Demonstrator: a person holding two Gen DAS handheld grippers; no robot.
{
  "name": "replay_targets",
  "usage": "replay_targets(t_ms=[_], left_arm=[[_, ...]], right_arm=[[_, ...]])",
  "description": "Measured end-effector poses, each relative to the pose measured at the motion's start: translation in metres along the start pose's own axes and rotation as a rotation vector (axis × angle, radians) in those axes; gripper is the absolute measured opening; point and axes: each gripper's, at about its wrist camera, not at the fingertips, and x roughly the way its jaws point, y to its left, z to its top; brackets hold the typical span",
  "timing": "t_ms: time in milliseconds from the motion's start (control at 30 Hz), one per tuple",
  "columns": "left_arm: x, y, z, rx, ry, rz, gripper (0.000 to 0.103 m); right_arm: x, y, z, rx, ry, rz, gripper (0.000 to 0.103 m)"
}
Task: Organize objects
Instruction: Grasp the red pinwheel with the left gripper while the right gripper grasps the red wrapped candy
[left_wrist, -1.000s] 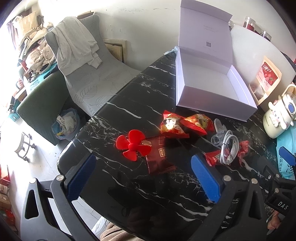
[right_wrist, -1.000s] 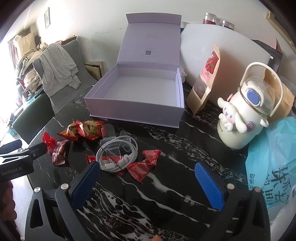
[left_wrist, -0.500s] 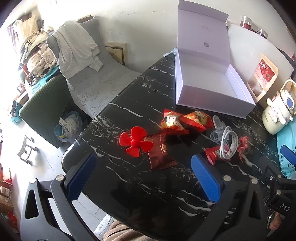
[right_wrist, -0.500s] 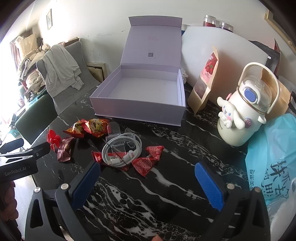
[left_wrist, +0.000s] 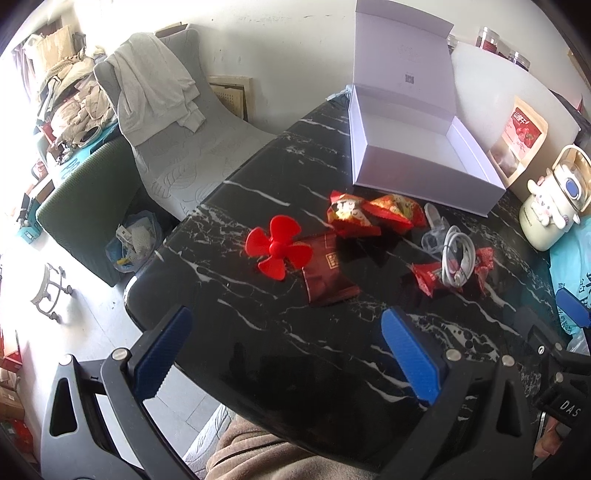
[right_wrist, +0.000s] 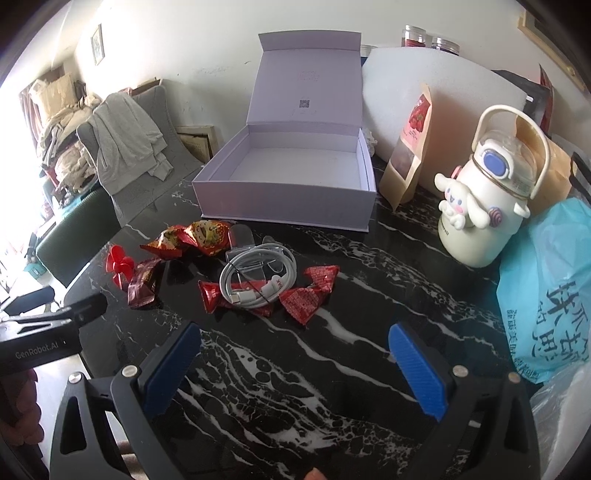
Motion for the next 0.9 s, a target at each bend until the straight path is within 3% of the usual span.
replay_targets(t_ms=[267, 633, 900], left_arm=[[0.014, 0.014, -0.009, -0.044, 0.041, -0.057, 0.103], [0.039, 0.036, 0.004, -0.131, 0.067, -0.077, 0.103], [0.058, 0.037, 0.019, -0.136, 0.080, -0.087, 0.098]], right_arm=[[0.009, -0.002, -0.012, 0.060, 0.013, 0.055, 0.097], [0.033, -0.019, -0.009, 0.127, 0.043, 0.004, 0.090], [0.051, -0.023, 0.003, 0.145, 0.053, 0.005, 0.084]])
